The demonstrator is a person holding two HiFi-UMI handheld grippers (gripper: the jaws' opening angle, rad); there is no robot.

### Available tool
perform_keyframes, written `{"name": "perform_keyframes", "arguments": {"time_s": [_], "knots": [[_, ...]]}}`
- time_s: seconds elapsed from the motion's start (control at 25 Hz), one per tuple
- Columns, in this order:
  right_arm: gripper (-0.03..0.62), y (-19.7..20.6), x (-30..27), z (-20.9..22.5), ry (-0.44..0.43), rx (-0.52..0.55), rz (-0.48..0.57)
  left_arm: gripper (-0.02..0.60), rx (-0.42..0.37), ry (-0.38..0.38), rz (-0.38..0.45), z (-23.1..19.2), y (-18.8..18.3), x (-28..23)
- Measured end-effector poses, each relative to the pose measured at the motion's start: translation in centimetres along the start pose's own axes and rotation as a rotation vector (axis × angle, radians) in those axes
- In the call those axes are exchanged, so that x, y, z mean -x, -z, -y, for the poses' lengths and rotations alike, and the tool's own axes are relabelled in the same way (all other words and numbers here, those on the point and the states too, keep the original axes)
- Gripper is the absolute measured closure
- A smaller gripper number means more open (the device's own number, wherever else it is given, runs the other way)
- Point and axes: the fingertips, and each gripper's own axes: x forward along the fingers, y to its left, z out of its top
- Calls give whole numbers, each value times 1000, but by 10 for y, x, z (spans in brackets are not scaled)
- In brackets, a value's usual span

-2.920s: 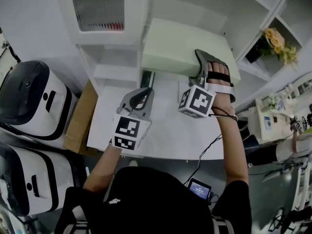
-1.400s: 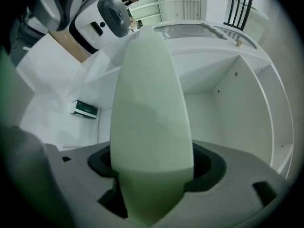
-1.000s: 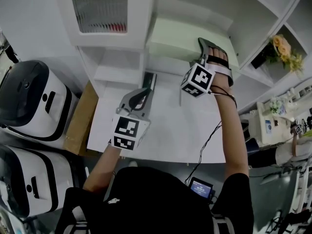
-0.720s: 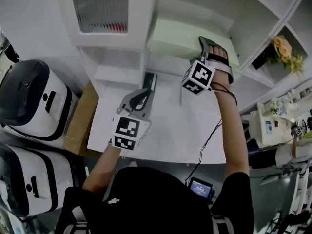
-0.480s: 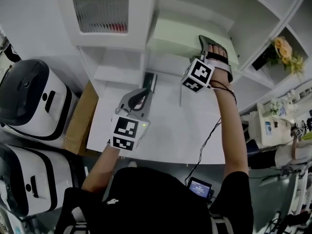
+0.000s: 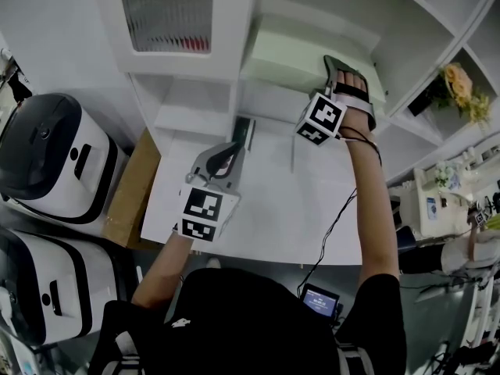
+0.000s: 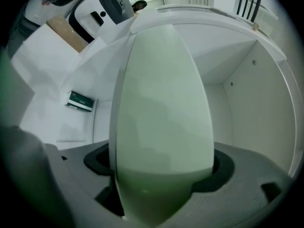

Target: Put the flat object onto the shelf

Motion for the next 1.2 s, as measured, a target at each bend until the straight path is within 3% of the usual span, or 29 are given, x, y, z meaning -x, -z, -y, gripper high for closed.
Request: {"name": "perform_keyframes", "arguments": {"time_s": [0.64,1.2], "knots": [[161,3,-10,1,44,25,4,572,7,-3,-9,-2,6,2],[154,-6,5,5,53,-25,54,572,9,1,-15,2,1,3]]}}
